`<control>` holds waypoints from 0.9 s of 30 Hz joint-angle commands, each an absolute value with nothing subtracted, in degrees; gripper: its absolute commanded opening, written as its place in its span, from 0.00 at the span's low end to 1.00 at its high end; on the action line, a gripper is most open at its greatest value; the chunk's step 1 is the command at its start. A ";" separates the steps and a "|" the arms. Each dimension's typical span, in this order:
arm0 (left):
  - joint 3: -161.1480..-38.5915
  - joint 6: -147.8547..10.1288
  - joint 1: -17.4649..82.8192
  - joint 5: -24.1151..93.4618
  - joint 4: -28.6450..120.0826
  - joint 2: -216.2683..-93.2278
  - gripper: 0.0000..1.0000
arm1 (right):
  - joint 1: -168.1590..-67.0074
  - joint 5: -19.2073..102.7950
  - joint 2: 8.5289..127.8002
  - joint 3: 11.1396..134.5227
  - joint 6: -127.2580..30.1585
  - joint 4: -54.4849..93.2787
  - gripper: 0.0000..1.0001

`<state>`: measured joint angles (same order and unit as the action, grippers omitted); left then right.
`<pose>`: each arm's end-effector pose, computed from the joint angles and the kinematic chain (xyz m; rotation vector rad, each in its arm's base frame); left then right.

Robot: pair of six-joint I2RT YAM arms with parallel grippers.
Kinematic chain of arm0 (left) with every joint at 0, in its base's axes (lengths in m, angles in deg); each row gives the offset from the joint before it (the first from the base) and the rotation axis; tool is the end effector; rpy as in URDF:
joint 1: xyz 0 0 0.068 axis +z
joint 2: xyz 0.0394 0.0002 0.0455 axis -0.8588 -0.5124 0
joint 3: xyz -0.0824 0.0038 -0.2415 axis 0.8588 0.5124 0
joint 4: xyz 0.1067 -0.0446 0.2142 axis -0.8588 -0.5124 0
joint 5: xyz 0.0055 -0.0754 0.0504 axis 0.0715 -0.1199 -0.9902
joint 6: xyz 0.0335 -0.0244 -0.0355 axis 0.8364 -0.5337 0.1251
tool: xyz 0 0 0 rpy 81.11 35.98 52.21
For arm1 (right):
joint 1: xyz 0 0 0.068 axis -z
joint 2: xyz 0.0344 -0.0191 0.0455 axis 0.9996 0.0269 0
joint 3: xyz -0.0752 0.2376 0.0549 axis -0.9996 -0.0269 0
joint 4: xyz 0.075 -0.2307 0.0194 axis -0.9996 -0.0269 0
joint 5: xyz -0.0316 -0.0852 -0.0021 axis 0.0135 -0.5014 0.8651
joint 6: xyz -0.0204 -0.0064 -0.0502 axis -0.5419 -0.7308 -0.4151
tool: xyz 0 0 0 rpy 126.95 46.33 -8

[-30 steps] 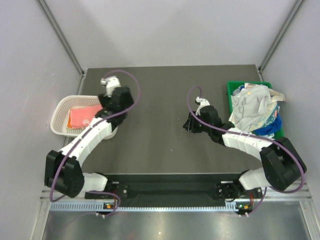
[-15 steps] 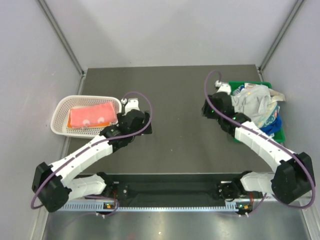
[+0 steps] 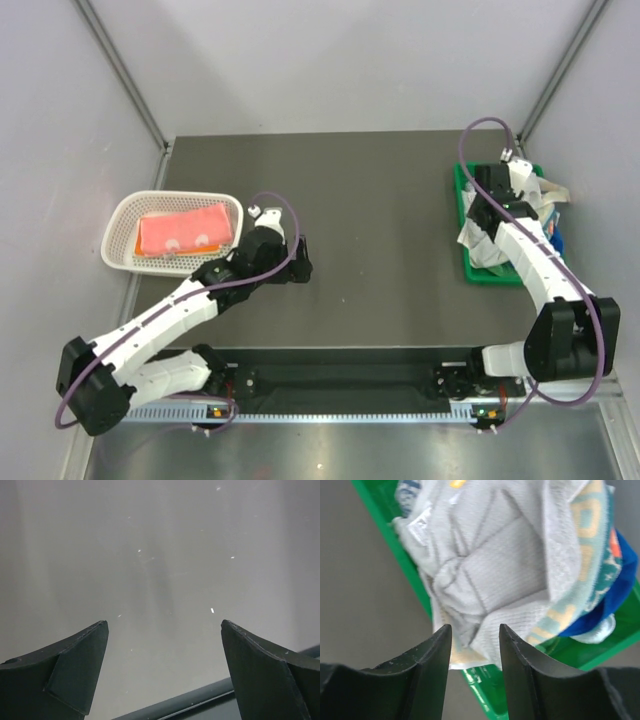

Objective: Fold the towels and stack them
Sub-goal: Grab crumpled towel

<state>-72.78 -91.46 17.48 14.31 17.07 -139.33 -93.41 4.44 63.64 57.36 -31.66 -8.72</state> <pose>0.1640 -0.1359 0.2536 0.0413 2.3155 -0.4480 0.2714 0.0053 0.2714 0.6079 2.1731 -0.3469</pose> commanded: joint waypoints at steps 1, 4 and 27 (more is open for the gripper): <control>-73.05 -89.55 17.60 17.45 20.42 -135.68 0.99 | -90.13 -0.47 61.88 60.22 -32.42 -12.26 0.44; -72.96 -89.37 17.60 17.71 19.27 -134.98 0.99 | -85.92 -0.65 60.47 59.25 -33.21 -12.09 0.49; -67.61 -89.27 17.60 22.28 17.42 -131.29 0.94 | -77.29 7.61 62.25 53.36 -32.34 -4.96 0.00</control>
